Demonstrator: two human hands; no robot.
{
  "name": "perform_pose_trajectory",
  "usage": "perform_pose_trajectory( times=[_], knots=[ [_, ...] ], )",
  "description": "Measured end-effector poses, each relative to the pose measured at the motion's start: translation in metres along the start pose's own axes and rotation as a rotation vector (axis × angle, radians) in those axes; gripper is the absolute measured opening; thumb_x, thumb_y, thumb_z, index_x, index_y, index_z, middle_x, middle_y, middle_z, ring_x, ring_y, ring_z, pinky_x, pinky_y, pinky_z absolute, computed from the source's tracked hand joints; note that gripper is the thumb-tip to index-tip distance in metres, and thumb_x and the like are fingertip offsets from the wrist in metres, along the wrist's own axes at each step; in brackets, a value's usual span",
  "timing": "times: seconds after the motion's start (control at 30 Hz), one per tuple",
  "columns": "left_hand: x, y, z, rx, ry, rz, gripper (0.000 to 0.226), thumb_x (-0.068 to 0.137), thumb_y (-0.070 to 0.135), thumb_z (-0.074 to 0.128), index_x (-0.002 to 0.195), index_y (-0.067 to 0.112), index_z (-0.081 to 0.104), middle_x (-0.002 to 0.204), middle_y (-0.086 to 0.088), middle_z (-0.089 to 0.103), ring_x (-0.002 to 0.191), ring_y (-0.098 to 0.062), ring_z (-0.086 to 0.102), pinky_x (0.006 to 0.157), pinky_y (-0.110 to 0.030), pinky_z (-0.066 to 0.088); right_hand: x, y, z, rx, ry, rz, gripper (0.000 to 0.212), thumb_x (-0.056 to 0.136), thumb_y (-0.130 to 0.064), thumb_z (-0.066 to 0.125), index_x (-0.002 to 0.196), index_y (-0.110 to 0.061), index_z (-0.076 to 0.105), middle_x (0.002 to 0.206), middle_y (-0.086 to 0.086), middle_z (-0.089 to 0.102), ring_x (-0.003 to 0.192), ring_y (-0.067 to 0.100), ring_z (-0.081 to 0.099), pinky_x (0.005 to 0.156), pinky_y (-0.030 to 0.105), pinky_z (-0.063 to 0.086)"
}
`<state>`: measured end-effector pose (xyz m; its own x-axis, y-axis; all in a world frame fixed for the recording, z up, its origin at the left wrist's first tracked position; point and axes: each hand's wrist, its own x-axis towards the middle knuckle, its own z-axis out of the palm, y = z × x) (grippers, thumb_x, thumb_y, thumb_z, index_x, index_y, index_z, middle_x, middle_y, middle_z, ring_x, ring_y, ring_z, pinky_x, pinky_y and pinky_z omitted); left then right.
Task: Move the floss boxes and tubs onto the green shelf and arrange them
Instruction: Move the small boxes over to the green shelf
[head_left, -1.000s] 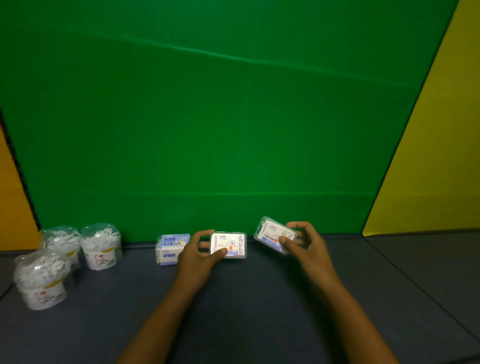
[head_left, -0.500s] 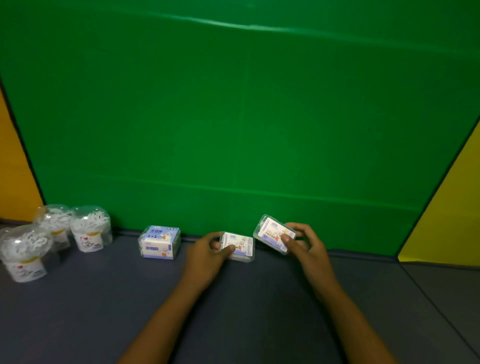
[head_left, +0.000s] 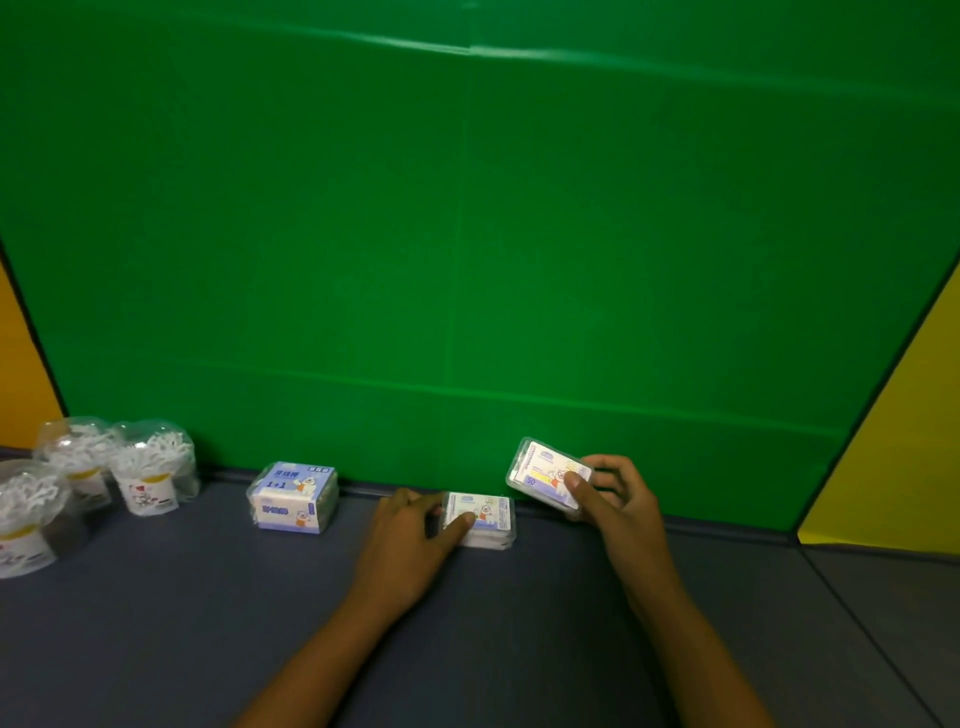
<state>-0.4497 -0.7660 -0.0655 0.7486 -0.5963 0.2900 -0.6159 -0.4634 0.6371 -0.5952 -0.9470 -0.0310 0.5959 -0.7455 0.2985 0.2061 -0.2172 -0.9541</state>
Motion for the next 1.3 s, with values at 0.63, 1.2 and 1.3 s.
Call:
perform_pose_trajectory(
  times=[0.63,1.2,1.3],
  knots=[
    [-0.011,-0.01,-0.041,0.449,0.151,0.256,0.049,0.082,0.053,0.061,0.12,0.022,0.06,0.112,0.002,0.064,0.098,-0.022,0.06,0.087,-0.038,0.049,-0.005,0.029,-0.013,-0.406,0.06,0.057,0.013,0.084,-0.018,0.076,0.094,-0.016,0.07,0.091,0.003,0.067,0.088,0.02,0.065,0.076,0.031,0.053],
    [-0.022,0.004,-0.049,0.375,0.094,0.183,0.045,0.09,0.046,0.055,0.128,0.022,0.053,0.119,0.003,0.059,0.104,-0.018,0.059,0.085,-0.032,0.048,-0.009,0.023,-0.003,-0.745,0.079,-0.167,0.028,0.089,-0.021,0.07,0.113,-0.006,0.067,0.102,0.008,0.062,0.093,0.022,0.061,0.083,0.031,0.049],
    [-0.028,0.008,-0.06,0.401,0.109,0.194,0.045,0.09,0.044,0.055,0.128,0.02,0.053,0.119,0.001,0.059,0.105,-0.021,0.058,0.085,-0.034,0.048,-0.017,0.003,0.004,-0.847,0.014,-0.273,0.031,0.091,-0.024,0.066,0.118,-0.009,0.064,0.112,0.006,0.06,0.105,0.023,0.056,0.09,0.034,0.047]
  ],
)
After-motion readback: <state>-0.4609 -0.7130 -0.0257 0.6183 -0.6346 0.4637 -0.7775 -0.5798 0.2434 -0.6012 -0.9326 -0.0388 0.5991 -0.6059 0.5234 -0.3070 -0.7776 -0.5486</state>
